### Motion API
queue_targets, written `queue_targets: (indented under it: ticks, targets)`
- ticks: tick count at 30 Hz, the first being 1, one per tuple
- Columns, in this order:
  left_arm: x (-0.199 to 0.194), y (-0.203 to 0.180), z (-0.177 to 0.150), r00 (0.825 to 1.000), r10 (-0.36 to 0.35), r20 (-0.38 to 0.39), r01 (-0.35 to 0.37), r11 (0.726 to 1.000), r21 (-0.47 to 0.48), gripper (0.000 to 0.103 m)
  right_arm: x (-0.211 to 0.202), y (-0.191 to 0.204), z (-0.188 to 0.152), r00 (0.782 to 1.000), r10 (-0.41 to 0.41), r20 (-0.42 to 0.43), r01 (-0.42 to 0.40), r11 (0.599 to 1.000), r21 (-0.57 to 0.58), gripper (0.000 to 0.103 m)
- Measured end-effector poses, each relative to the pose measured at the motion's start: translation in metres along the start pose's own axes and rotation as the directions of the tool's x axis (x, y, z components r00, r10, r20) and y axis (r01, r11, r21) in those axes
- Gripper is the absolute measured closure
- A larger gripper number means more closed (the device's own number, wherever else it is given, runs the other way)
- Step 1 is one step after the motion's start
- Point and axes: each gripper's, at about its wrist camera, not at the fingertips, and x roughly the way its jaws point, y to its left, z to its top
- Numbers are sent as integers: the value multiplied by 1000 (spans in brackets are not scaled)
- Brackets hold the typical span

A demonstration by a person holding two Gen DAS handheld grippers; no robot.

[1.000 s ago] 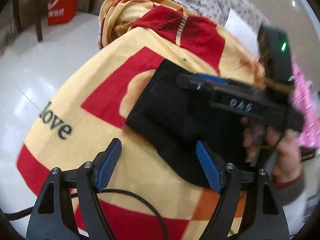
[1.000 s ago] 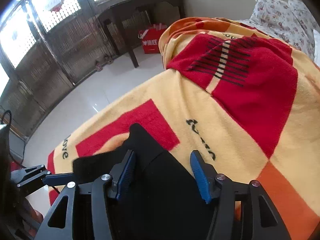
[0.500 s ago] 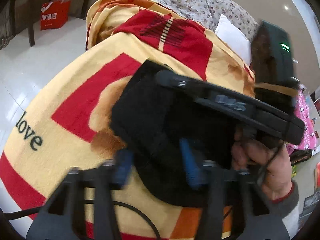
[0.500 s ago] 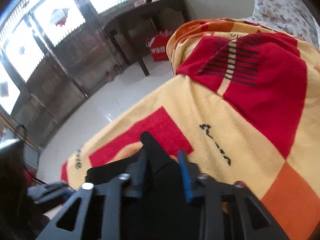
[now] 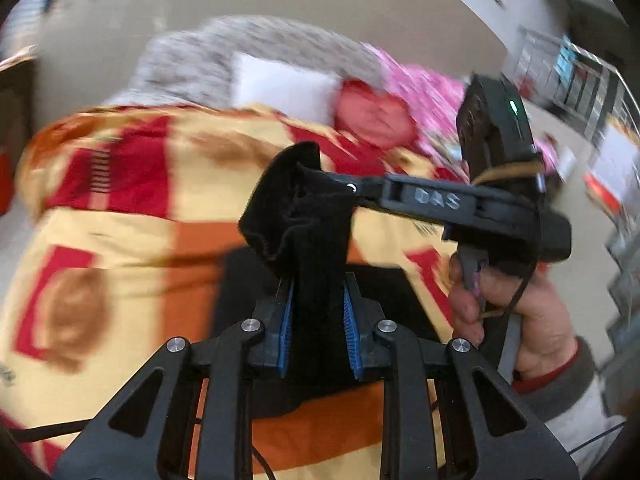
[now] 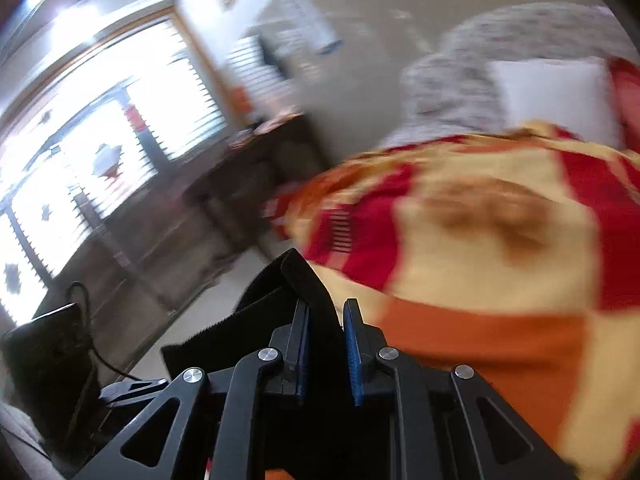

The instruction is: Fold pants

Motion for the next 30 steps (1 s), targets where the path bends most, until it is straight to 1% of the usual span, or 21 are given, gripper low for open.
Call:
queue_targets:
  ticks: [2,3,4,5,6,8,9,10,11,12,14,15,16,18,19,21,22,23,25,28,30]
  targets:
    - [31,-18,-10,996,-43,-81,46,998,36,81,-18,-23,-14,990,-142,2,142,988,63,84]
    - [42,-26,-14,991,-58,-118,64,997,47,79,-29,-37,-23,980,-197,-1,196,975,107,82]
    - [51,-31,-17,986,-62,-152,72,995,63,77,-41,-47,-29,975,-221,-3,219,965,143,76]
    - [55,-36,-19,983,-59,-174,74,994,79,71,-49,-53,-34,971,-238,-4,235,957,168,70]
    - [53,-38,-19,980,-72,-185,90,992,93,65,-58,-58,-40,968,-251,-3,247,950,189,67]
    - [42,-41,-17,976,-124,-179,144,984,106,55,-77,-65,-50,966,-256,29,242,939,244,50]
    - [33,-42,-16,974,-149,-168,169,980,108,49,-86,-69,-55,968,-245,48,223,935,275,50]
    - [24,-39,-13,975,-164,-153,182,977,111,44,-94,-76,-60,975,-208,81,171,928,332,49]
    - [15,-37,-8,978,-161,-133,177,977,118,36,-98,-81,-63,978,-182,99,133,919,370,47]
    - [8,-34,-6,982,-148,-114,162,979,124,35,-101,-84,-65,982,-155,112,98,911,401,46]
    - [-2,-26,-3,992,-100,-83,111,984,142,35,-98,-77,-67,986,-124,115,69,916,395,42]
    - [-3,-22,-2,994,-72,-77,83,986,146,35,-92,-73,-66,988,-121,99,75,923,378,41]
    - [-4,-13,-1,997,-21,-70,31,989,147,35,-86,-70,-69,990,-129,63,98,929,356,41]
    - [0,1,-3,997,38,-73,-29,991,132,35,-69,-64,-73,990,-144,1,135,936,325,40]
    - [4,8,-5,995,58,-83,-48,992,118,35,-60,-61,-75,990,-139,-27,141,940,311,40]
    - [15,19,-13,990,81,-118,-71,994,84,35,-47,-57,-77,992,-123,-36,128,947,296,40]
    - [23,24,-16,986,89,-138,-81,994,67,35,-37,-52,-77,995,-89,-35,95,956,278,43]
    - [29,29,-20,983,98,-158,-91,994,54,35,-30,-50,-76,997,-64,-42,73,962,263,58]
    - [34,31,-25,980,111,-167,-105,993,45,35,-23,-40,-75,993,-110,-45,116,974,193,80]
    - [31,25,-19,984,99,-146,-93,995,46,35,-27,-26,-66,990,-142,-25,144,985,96,91]
    - [34,23,-15,986,92,-137,-87,995,40,35,-39,-20,-59,985,-170,-5,170,985,42,92]
